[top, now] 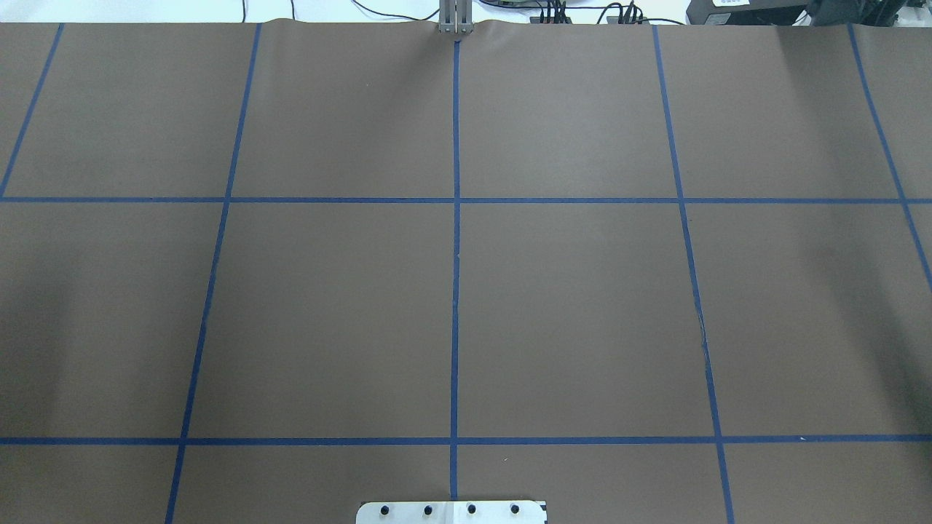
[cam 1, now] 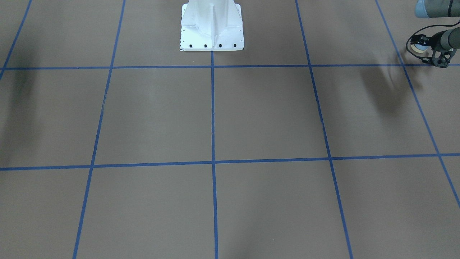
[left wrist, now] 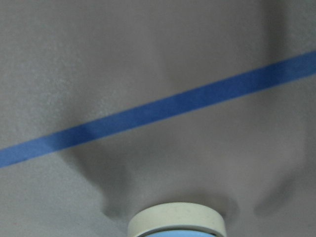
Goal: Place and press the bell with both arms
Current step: 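Carry the held bell with the left gripper toward the table, then move the bell with the left gripper to the grid center and lower it, then open the left gripper and withdraw it while the right arm moves in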
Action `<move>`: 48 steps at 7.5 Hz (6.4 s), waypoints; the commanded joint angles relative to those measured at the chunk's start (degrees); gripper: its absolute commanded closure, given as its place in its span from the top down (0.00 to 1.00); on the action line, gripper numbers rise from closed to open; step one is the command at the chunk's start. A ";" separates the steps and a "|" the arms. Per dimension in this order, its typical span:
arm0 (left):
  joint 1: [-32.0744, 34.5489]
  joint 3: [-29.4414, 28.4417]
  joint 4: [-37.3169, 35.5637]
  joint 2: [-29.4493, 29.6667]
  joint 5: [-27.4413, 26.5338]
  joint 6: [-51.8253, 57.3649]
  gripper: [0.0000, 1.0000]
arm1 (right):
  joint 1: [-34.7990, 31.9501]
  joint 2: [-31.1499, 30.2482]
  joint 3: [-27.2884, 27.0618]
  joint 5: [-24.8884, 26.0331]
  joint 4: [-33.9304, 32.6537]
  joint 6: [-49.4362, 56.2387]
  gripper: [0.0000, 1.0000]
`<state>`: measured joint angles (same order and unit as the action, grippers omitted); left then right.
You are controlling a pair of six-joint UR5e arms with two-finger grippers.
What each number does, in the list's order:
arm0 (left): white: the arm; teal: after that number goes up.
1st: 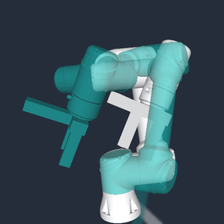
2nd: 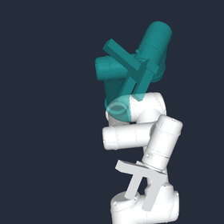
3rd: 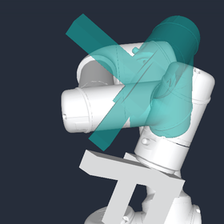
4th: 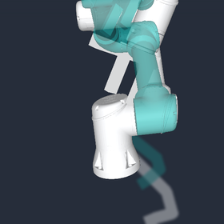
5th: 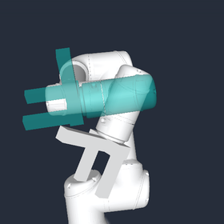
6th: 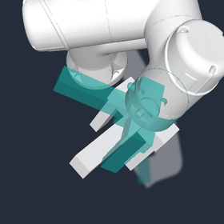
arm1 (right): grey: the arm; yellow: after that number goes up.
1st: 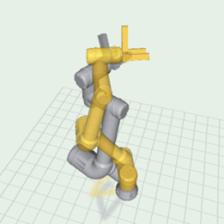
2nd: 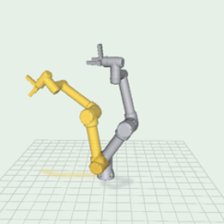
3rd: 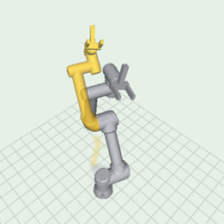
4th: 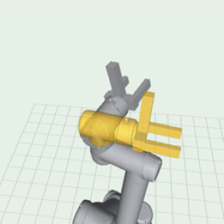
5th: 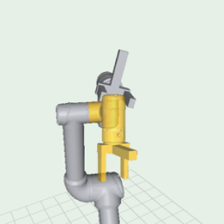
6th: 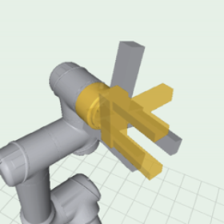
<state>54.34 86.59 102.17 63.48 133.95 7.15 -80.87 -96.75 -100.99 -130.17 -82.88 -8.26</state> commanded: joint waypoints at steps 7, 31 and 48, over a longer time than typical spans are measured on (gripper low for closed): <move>-0.37 -0.11 0.31 0.07 0.00 -0.03 0.41 | 0.01 -0.01 -0.09 0.00 0.00 0.00 1.00; -10.20 -13.03 -34.86 80.50 2.90 -46.93 0.17 | -0.08 0.51 0.18 -0.09 -0.09 -0.53 1.00; -6.90 -14.92 -20.49 84.56 -4.04 -52.47 1.00 | 0.62 6.47 -3.69 -7.01 -0.09 -7.54 1.00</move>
<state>44.10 65.76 85.27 151.51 130.00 -50.36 -80.70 -92.79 -103.83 -133.95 -82.93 -12.86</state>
